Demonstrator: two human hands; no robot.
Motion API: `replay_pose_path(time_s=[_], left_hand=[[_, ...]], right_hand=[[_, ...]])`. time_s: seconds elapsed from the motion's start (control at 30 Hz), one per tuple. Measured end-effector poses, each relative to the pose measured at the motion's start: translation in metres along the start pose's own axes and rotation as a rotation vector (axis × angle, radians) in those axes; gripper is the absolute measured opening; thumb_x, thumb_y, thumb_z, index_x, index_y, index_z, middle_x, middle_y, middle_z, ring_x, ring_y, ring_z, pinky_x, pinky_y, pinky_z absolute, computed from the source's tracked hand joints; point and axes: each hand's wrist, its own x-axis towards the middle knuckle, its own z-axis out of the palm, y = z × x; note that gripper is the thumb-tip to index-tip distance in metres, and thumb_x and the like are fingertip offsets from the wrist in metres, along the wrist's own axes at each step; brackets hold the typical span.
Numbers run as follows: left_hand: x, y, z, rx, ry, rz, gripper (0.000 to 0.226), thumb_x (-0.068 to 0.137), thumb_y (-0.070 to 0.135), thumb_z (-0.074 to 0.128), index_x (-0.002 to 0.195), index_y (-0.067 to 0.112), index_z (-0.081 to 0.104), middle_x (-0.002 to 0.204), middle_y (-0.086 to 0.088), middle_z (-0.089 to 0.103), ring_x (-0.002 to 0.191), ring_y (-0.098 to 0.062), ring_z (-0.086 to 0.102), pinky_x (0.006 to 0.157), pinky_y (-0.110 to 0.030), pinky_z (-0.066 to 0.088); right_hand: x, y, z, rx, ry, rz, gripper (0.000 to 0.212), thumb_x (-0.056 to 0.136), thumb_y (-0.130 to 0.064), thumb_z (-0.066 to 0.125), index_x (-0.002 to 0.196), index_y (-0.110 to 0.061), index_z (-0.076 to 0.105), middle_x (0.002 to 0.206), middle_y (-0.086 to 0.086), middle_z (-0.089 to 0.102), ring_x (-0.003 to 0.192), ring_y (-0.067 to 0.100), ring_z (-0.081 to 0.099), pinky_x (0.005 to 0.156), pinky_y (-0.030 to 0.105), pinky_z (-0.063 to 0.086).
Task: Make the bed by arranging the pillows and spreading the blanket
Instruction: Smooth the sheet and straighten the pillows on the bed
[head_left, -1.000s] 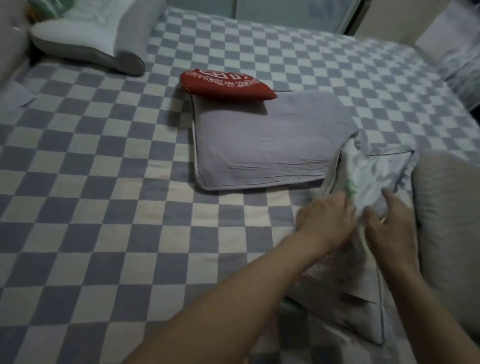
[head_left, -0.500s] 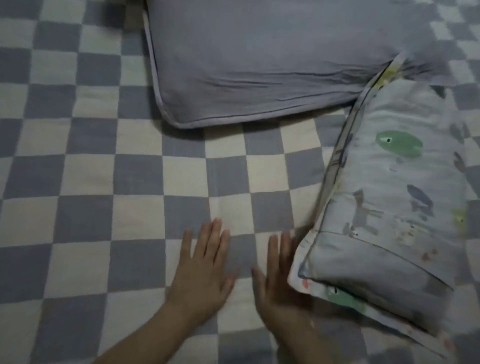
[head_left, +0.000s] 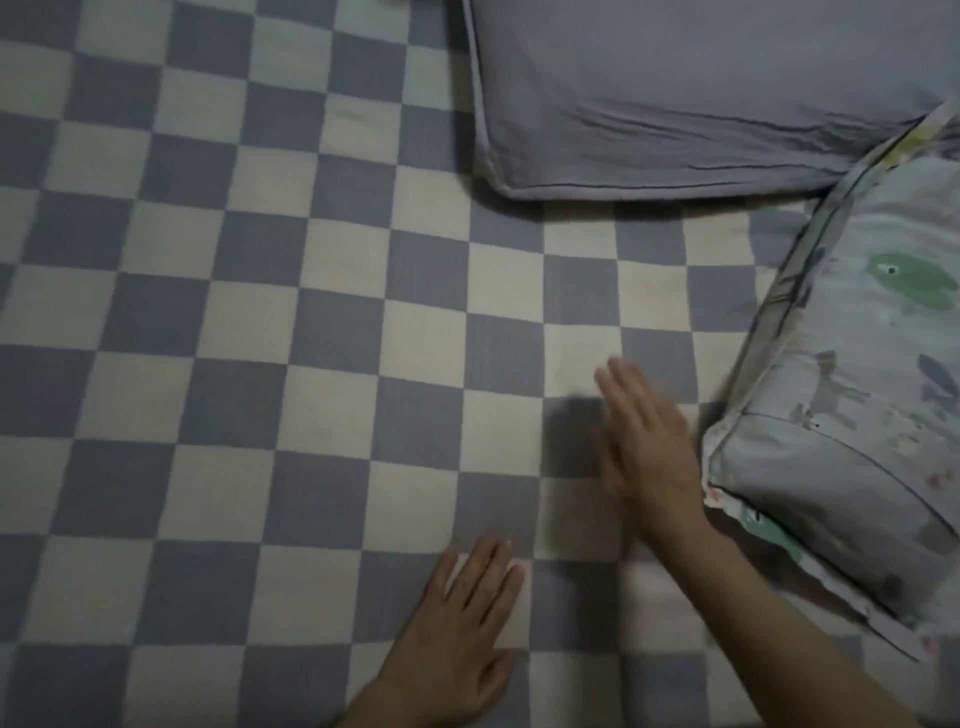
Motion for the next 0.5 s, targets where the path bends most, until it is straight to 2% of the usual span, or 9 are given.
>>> replay_pose_path(time_s=[0.07, 0.13, 0.2, 0.23, 0.3, 0.33, 0.4, 0.43, 0.5], left_hand=[[-0.001, -0.007, -0.012, -0.108, 0.213, -0.038, 0.047, 0.076, 0.036, 0.050, 0.116, 0.010, 0.048, 0.125, -0.011, 0.052, 0.117, -0.027, 0.045, 0.107, -0.040, 0.027], [0.015, -0.036, -0.040, -0.260, 0.574, -0.198, 0.026, 0.088, 0.024, 0.041, 0.109, 0.009, 0.047, 0.115, -0.008, 0.047, 0.104, -0.023, 0.049, 0.095, -0.034, 0.038], [0.058, -0.077, -0.084, -0.315, 0.748, -0.386, 0.028, 0.093, 0.024, 0.035, 0.113, 0.010, 0.047, 0.121, -0.009, 0.046, 0.112, -0.024, 0.046, 0.099, -0.033, 0.036], [0.087, -0.096, -0.106, -0.294, 0.741, -0.416, 0.031, 0.092, 0.025, 0.034, 0.116, 0.011, 0.047, 0.129, -0.011, 0.045, 0.120, -0.025, 0.043, 0.104, -0.035, 0.032], [0.145, -0.129, -0.135, -0.235, 0.465, -0.390, 0.046, 0.093, 0.031, 0.028, 0.133, 0.013, 0.041, 0.149, -0.013, 0.030, 0.140, -0.025, 0.023, 0.115, -0.040, 0.016], [0.168, -0.142, -0.136, -0.153, 0.291, -0.363, 0.053, 0.095, 0.035, 0.023, 0.143, 0.014, 0.029, 0.156, -0.010, 0.013, 0.145, -0.023, 0.007, 0.117, -0.041, 0.005], [0.179, -0.186, -0.127, 0.048, 0.116, -0.394, 0.061, 0.097, 0.046, 0.014, 0.149, 0.017, 0.001, 0.158, -0.003, -0.009, 0.145, -0.019, -0.012, 0.116, -0.039, -0.010], [0.169, -0.213, -0.120, 0.103, 0.137, -0.486, 0.066, 0.094, 0.051, 0.006, 0.148, 0.016, -0.007, 0.157, -0.003, -0.011, 0.144, -0.019, -0.014, 0.114, -0.038, -0.013], [0.129, -0.267, -0.110, 0.180, 0.233, -0.685, 0.078, 0.083, 0.056, -0.010, 0.145, 0.010, -0.012, 0.157, -0.007, -0.009, 0.145, -0.021, -0.010, 0.113, -0.034, -0.014]], right_hand=[[0.061, -0.022, 0.014, -0.022, 0.009, 0.209, 0.057, 0.094, -0.033, 0.025, 0.147, -0.012, 0.023, 0.154, 0.014, 0.021, 0.144, 0.027, 0.015, 0.115, 0.042, 0.014], [0.069, -0.066, 0.056, -0.039, -0.104, 0.257, 0.056, 0.097, -0.039, 0.018, 0.150, -0.021, 0.006, 0.158, 0.007, 0.002, 0.146, 0.024, -0.001, 0.118, 0.045, 0.001], [0.035, -0.115, 0.095, -0.066, -0.130, 0.080, 0.057, 0.093, -0.039, 0.030, 0.147, -0.022, 0.024, 0.155, 0.007, 0.022, 0.144, 0.027, 0.017, 0.115, 0.048, 0.010], [0.013, -0.138, 0.105, -0.031, -0.187, -0.038, 0.056, 0.088, -0.040, 0.037, 0.142, -0.023, 0.036, 0.149, 0.005, 0.036, 0.139, 0.027, 0.031, 0.113, 0.047, 0.016], [-0.013, -0.165, 0.110, 0.033, -0.284, -0.328, 0.051, 0.079, -0.042, 0.044, 0.128, -0.030, 0.050, 0.135, -0.003, 0.055, 0.130, 0.022, 0.046, 0.114, 0.042, 0.017], [-0.015, -0.166, 0.109, 0.062, -0.306, -0.444, 0.041, 0.080, -0.040, 0.044, 0.121, -0.032, 0.051, 0.129, -0.007, 0.058, 0.129, 0.018, 0.047, 0.116, 0.038, 0.018], [0.000, -0.150, 0.097, 0.139, -0.271, -0.608, 0.024, 0.096, -0.033, 0.035, 0.116, -0.032, 0.049, 0.132, -0.014, 0.051, 0.136, 0.007, 0.034, 0.110, 0.026, 0.028], [0.016, -0.135, 0.089, 0.195, -0.222, -0.624, 0.025, 0.099, -0.032, 0.032, 0.117, -0.030, 0.050, 0.137, -0.015, 0.047, 0.137, 0.004, 0.030, 0.105, 0.022, 0.034], [0.060, -0.096, 0.073, 0.278, 0.027, -0.410, 0.033, 0.098, -0.030, 0.035, 0.122, -0.022, 0.056, 0.138, -0.005, 0.050, 0.132, 0.009, 0.041, 0.103, 0.024, 0.037]])
